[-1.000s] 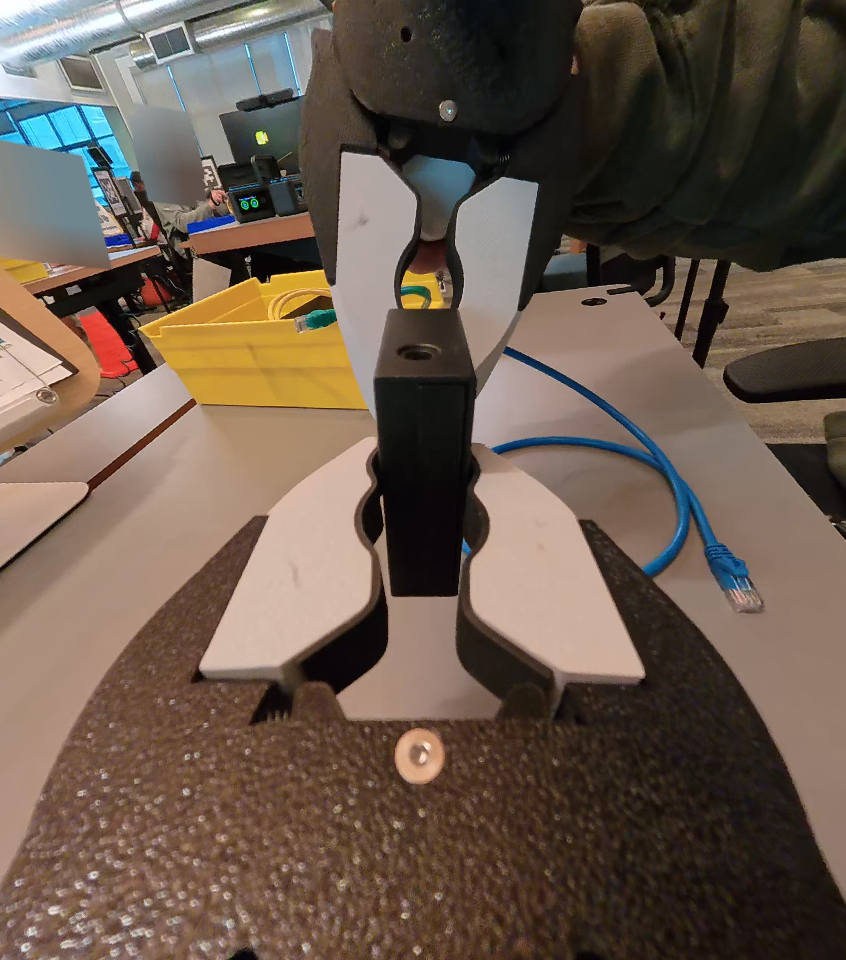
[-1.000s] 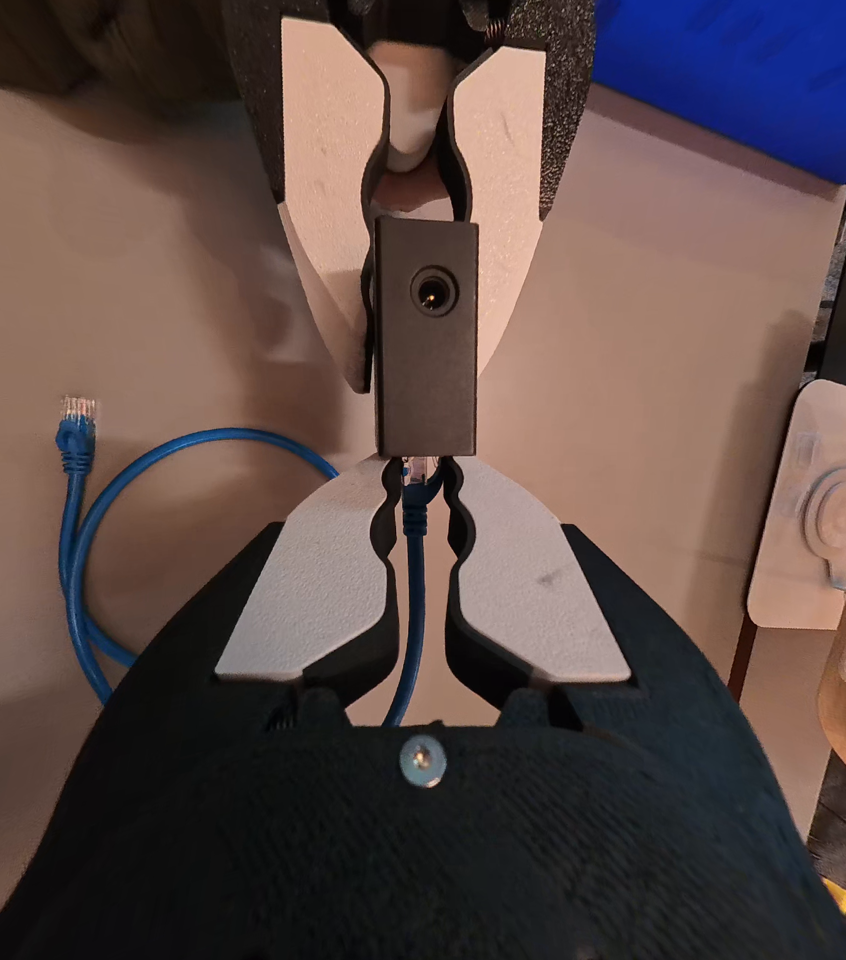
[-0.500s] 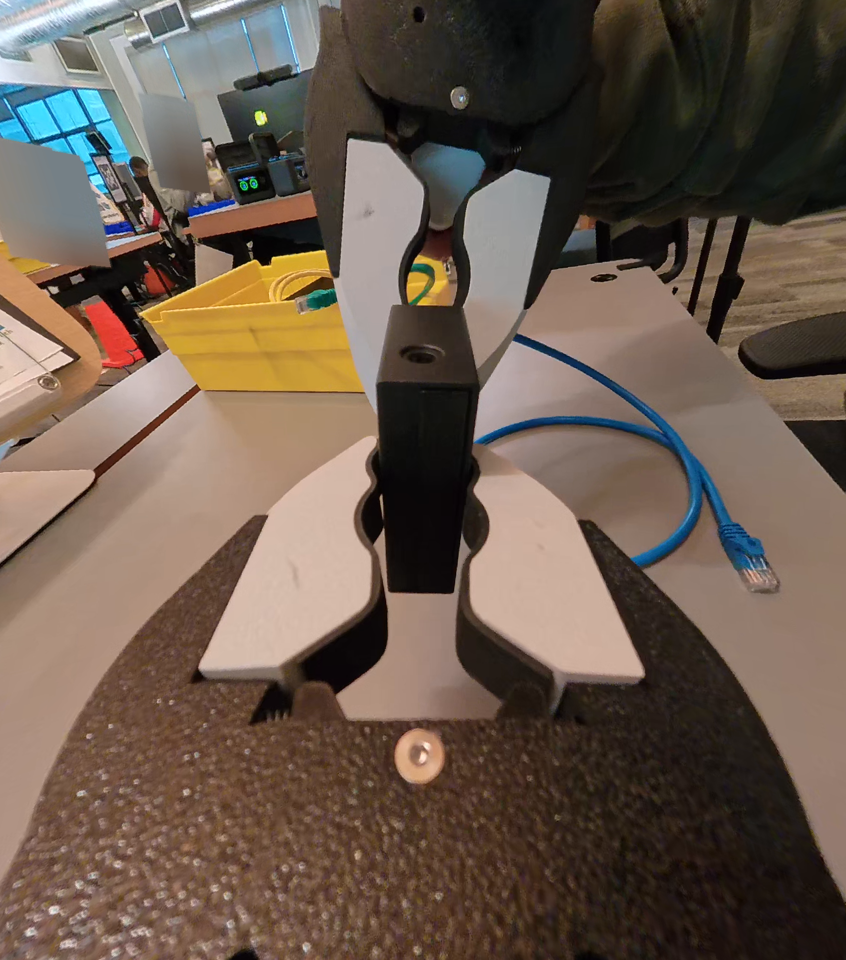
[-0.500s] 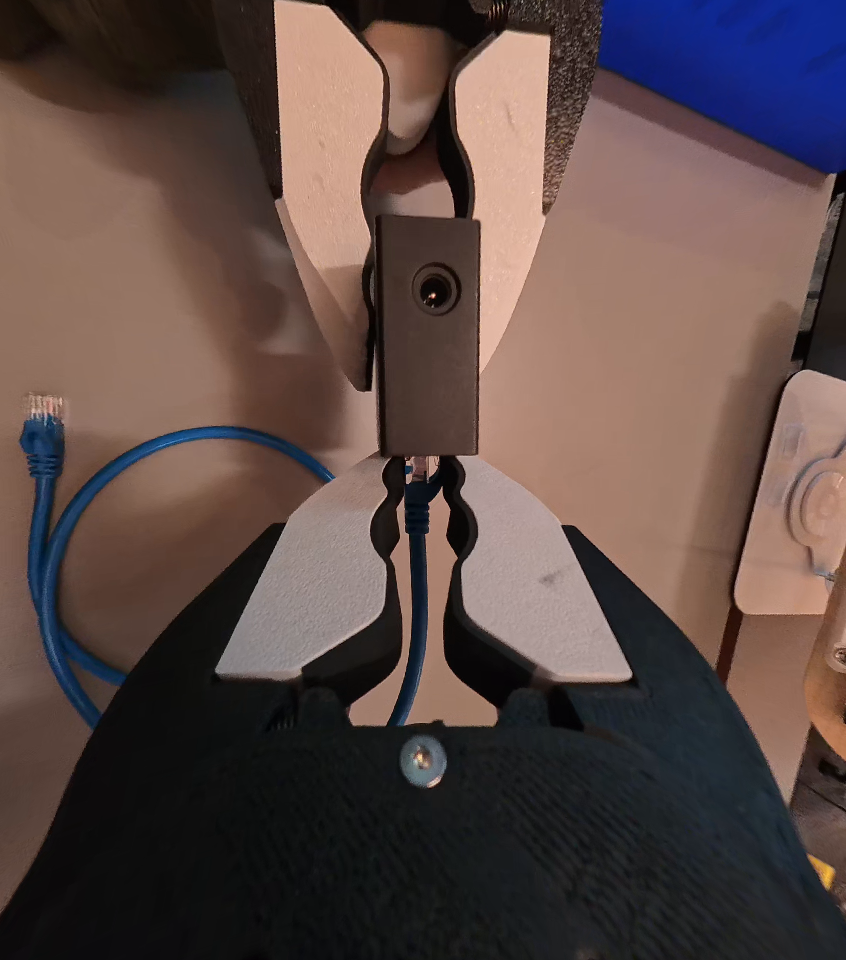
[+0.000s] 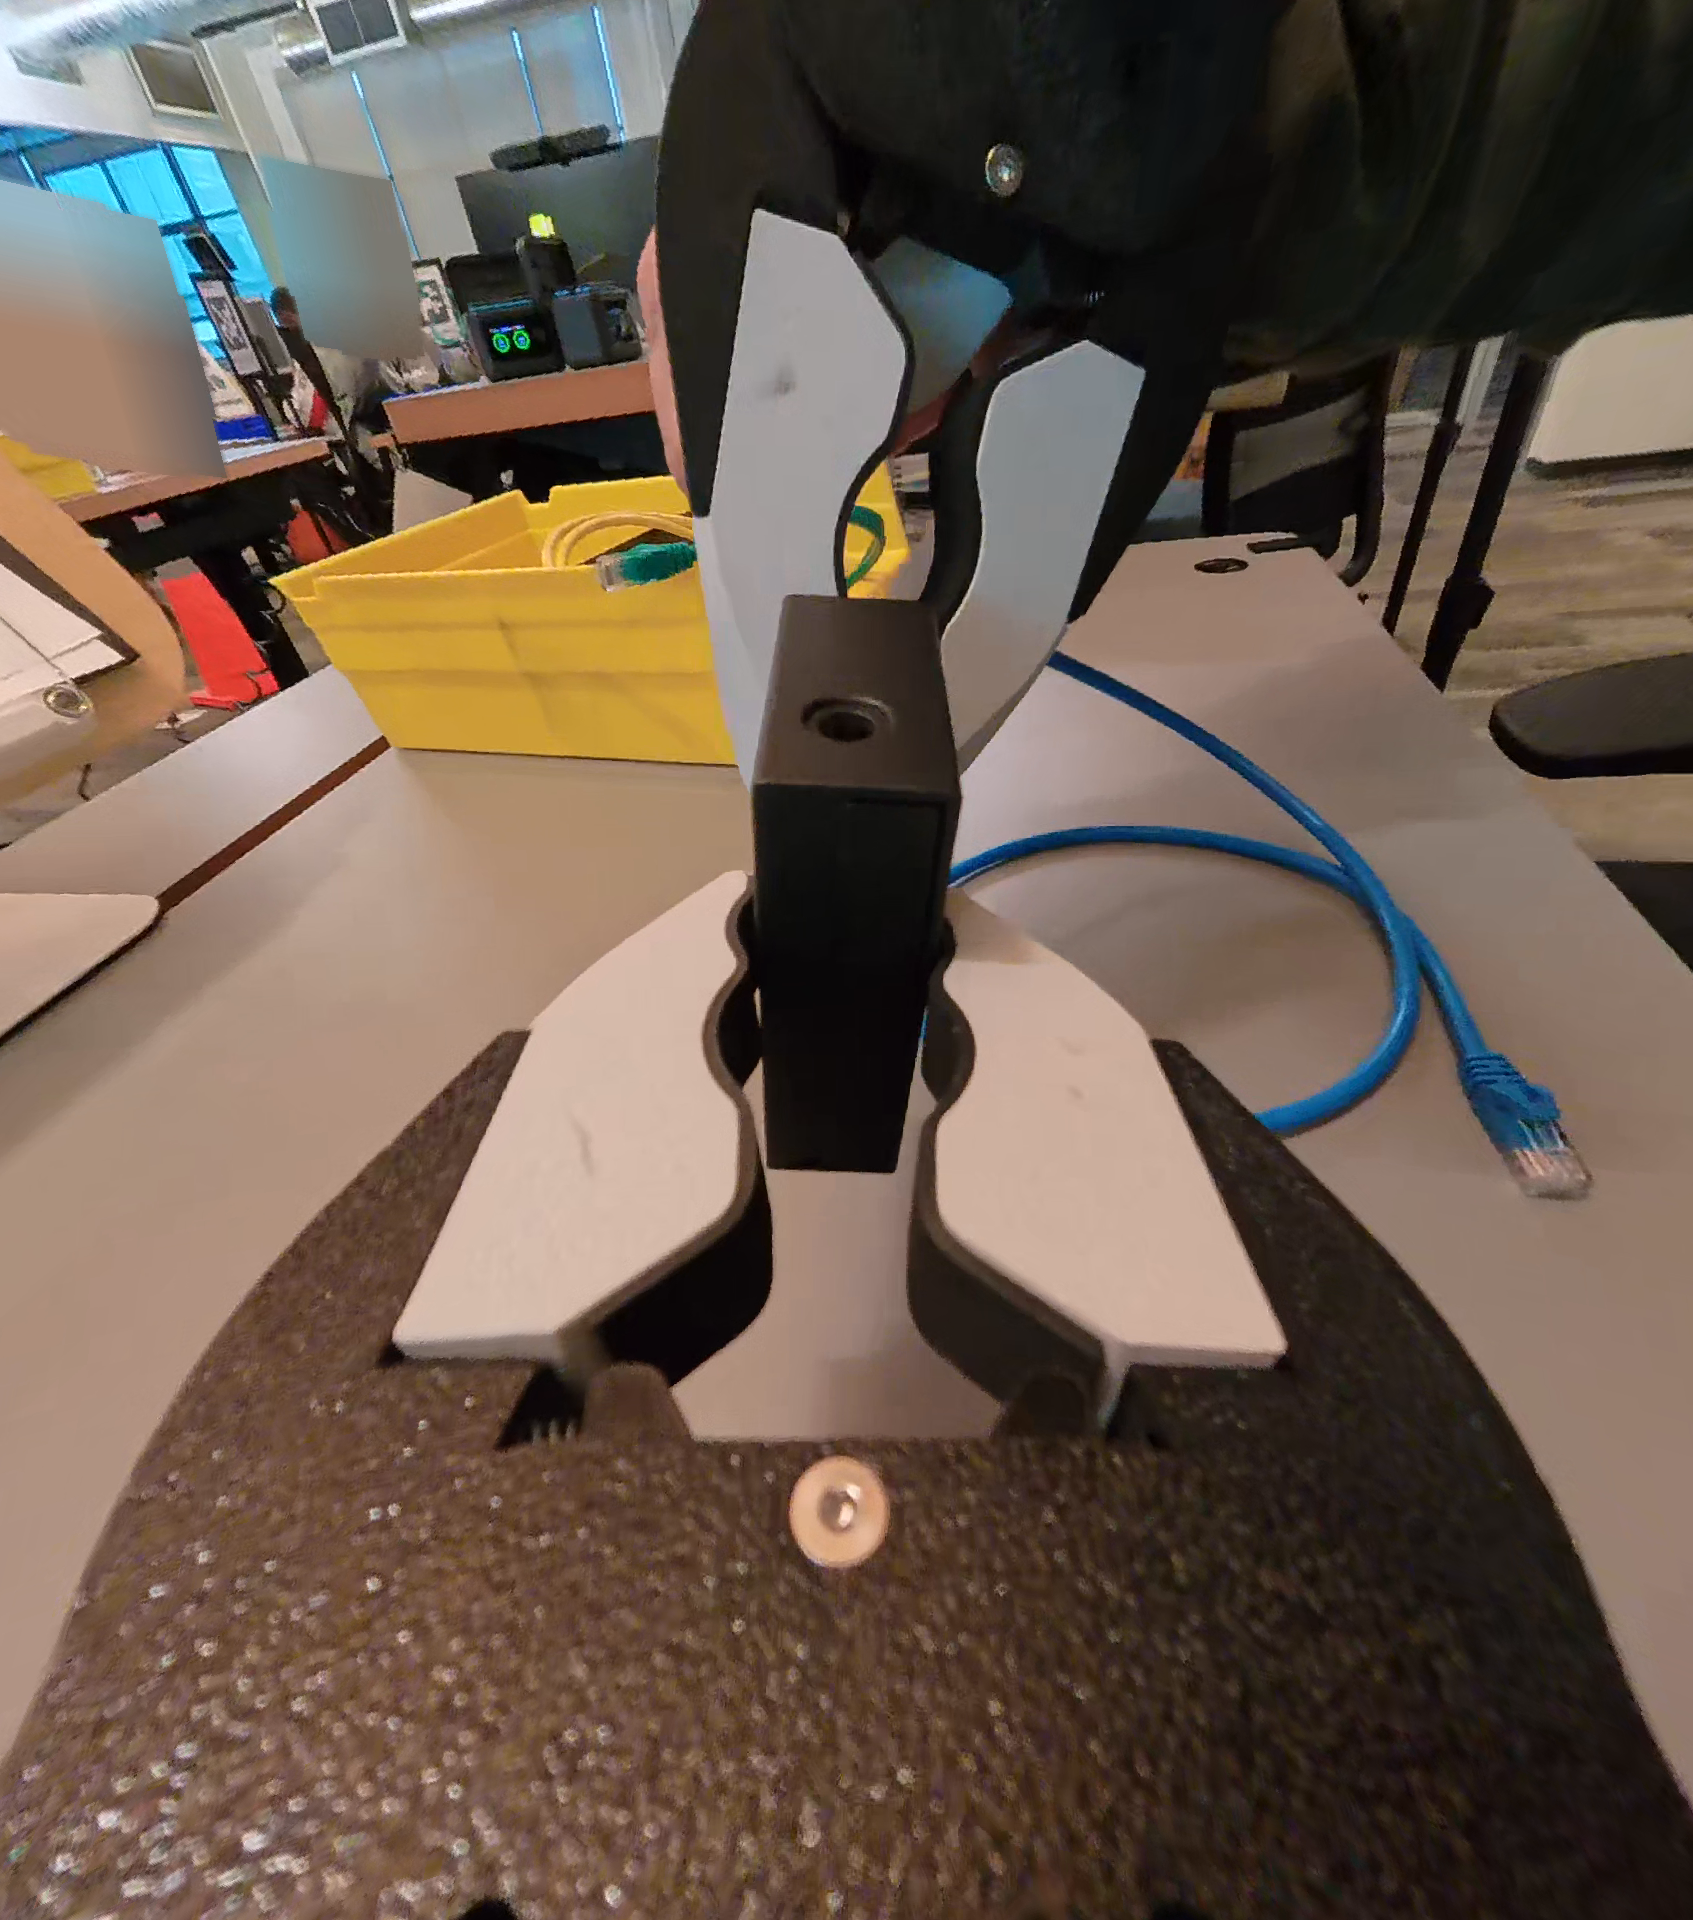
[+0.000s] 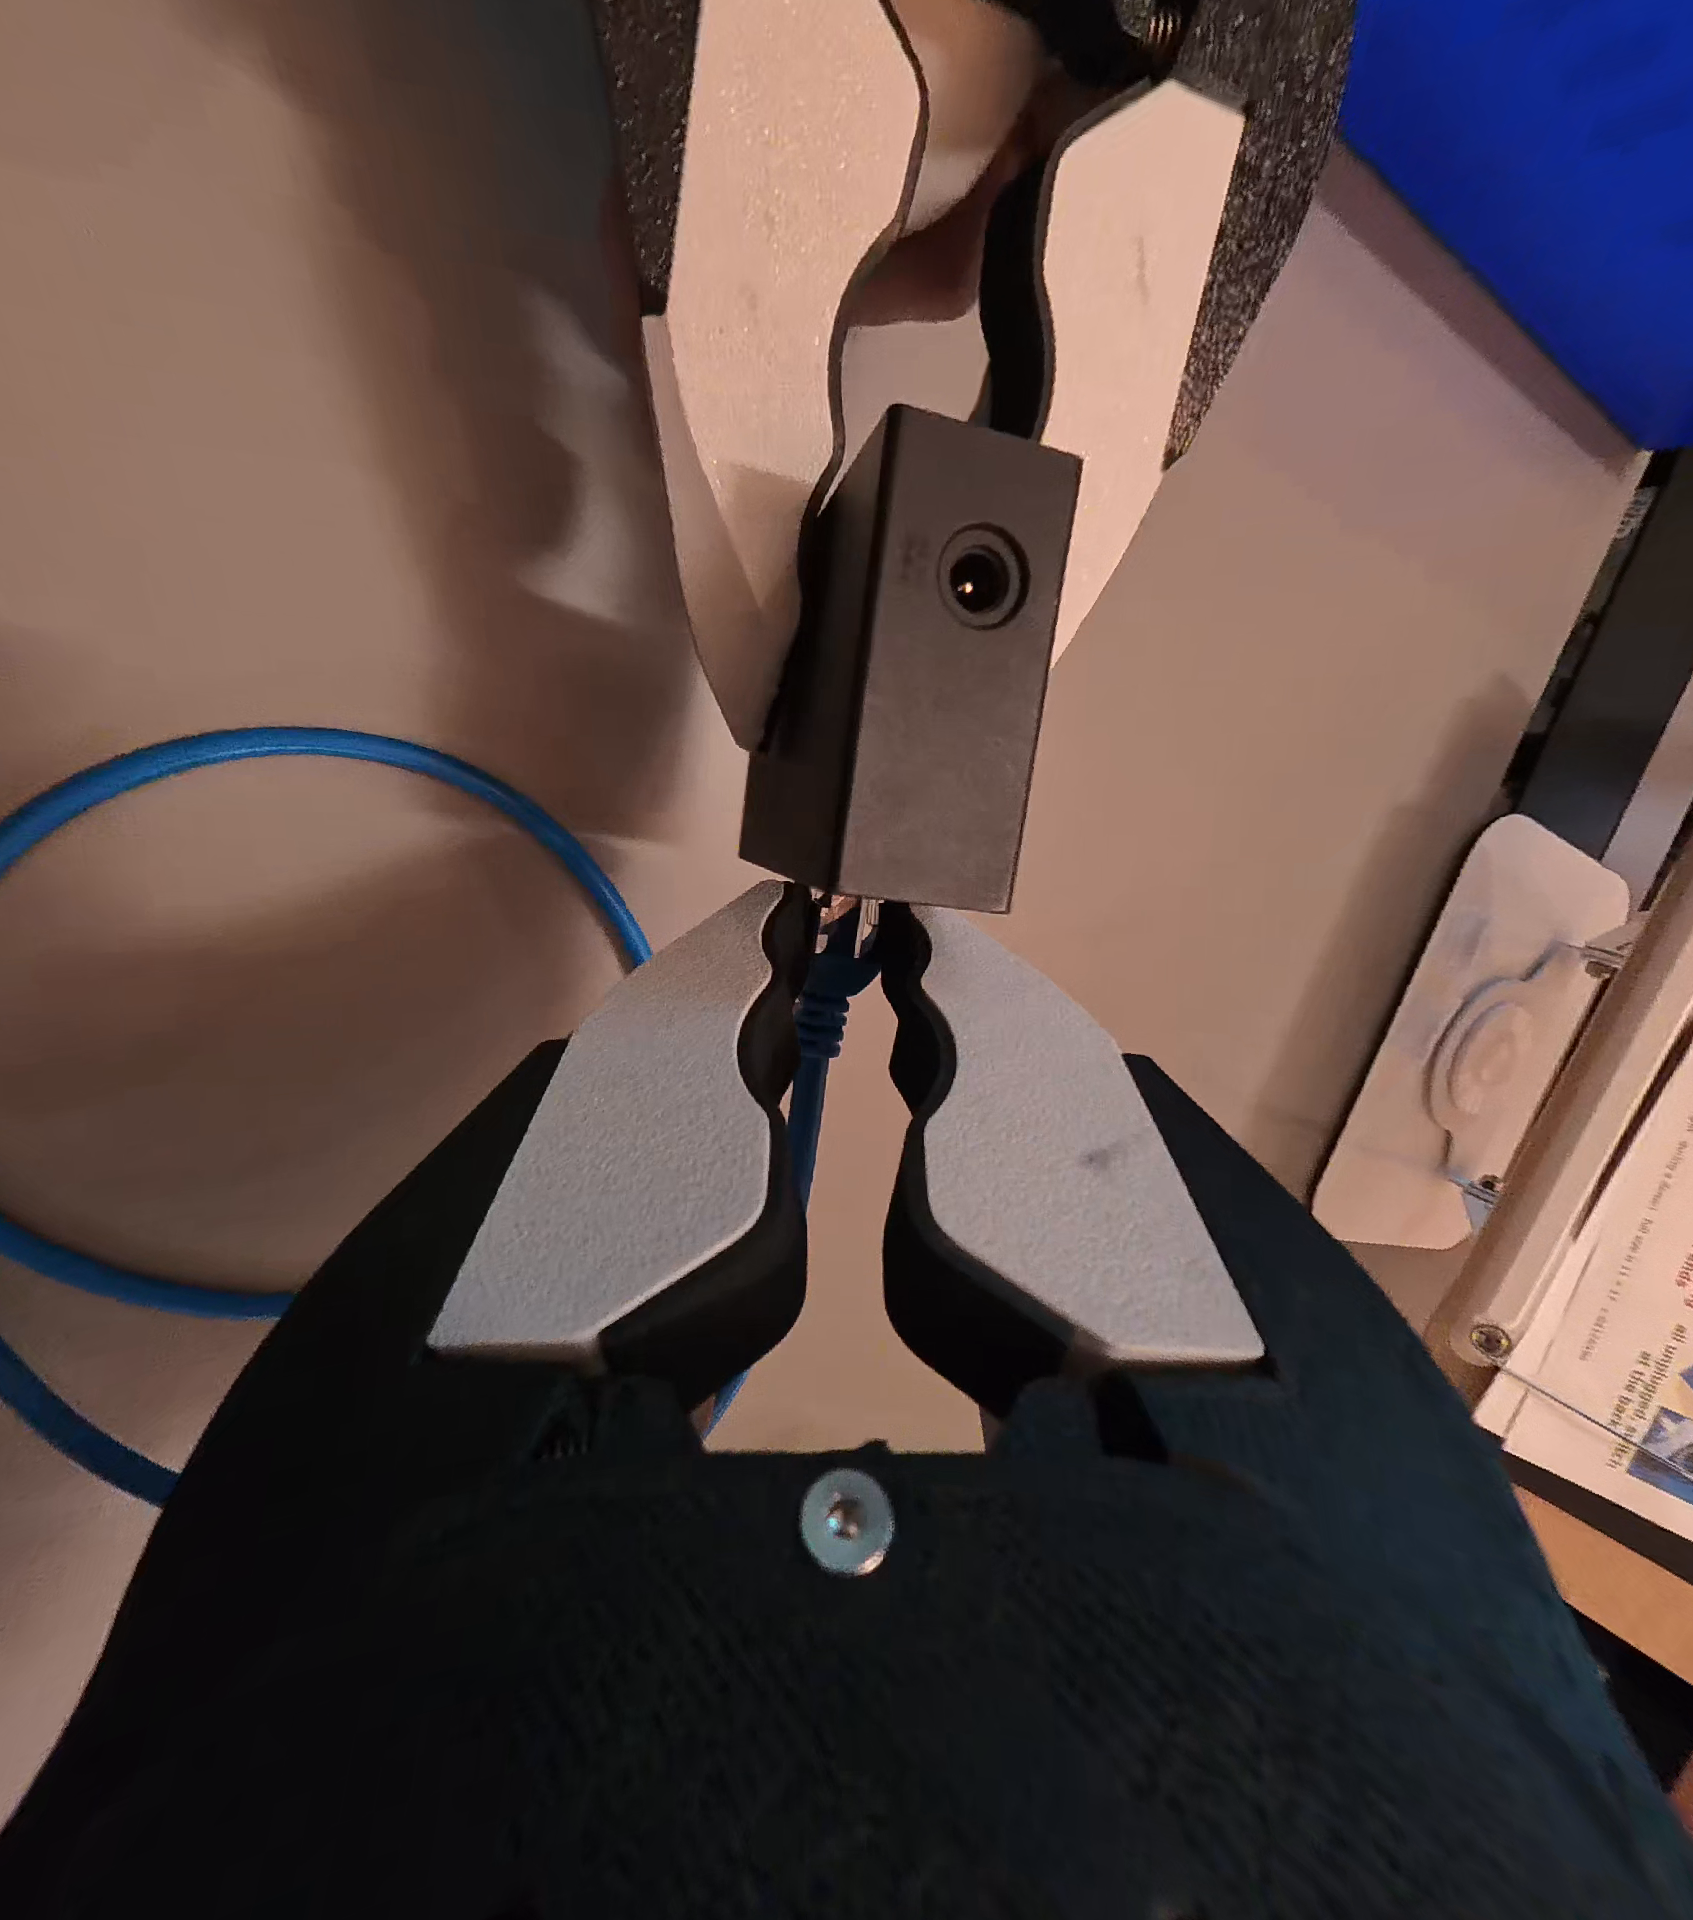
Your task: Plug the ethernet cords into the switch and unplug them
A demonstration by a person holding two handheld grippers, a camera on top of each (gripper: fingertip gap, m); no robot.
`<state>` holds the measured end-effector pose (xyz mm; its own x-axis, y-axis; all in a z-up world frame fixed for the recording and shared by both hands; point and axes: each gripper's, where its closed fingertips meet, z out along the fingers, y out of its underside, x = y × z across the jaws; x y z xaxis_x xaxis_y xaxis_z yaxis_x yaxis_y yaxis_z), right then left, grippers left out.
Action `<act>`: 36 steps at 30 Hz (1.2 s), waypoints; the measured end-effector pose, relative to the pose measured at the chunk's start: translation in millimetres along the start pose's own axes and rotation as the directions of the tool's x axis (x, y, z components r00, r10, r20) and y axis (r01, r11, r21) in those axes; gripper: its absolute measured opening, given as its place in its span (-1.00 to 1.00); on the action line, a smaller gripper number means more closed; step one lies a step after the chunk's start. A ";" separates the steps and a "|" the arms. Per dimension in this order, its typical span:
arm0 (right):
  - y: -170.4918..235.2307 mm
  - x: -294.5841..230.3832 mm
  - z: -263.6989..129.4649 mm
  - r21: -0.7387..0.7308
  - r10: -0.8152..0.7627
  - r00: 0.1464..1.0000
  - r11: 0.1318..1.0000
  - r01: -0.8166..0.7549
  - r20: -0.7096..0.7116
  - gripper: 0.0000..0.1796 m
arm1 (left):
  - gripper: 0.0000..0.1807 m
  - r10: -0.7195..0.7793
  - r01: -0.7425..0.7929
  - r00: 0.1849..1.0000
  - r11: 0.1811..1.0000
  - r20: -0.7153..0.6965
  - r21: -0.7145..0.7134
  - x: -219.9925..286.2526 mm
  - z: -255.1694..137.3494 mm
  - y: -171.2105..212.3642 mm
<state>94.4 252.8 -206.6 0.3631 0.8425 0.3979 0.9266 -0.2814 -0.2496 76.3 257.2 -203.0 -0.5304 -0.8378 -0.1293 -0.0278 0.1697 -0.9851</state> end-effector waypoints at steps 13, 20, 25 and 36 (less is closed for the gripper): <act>-0.9 4.1 1.2 -0.008 -0.024 1.000 1.000 0.024 0.004 -0.83 | -0.70 0.053 -0.054 0.997 0.998 0.048 0.016 -4.4 -2.5 -2.1; 6.8 -1.8 4.1 -0.040 -0.018 1.000 0.999 0.019 0.026 -0.83 | -0.70 0.055 -0.053 0.997 0.998 0.046 -0.036 -2.1 4.2 5.4; 8.8 -2.4 5.6 -0.041 -0.024 0.999 0.999 0.025 0.031 -0.83 | -0.70 -0.056 0.057 0.998 0.998 0.024 -0.035 -2.3 5.6 6.3; 8.5 -3.1 8.5 -0.037 -0.020 0.999 0.999 0.022 0.044 -0.83 | -0.70 -0.043 0.044 0.999 0.998 0.027 -0.036 -2.5 4.3 7.2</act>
<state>100.3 251.7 -217.4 0.3399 0.8675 0.3632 0.9372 -0.2801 -0.2080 81.1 258.2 -210.2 -0.5054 -0.8582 -0.0898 -0.0816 0.1512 -0.9851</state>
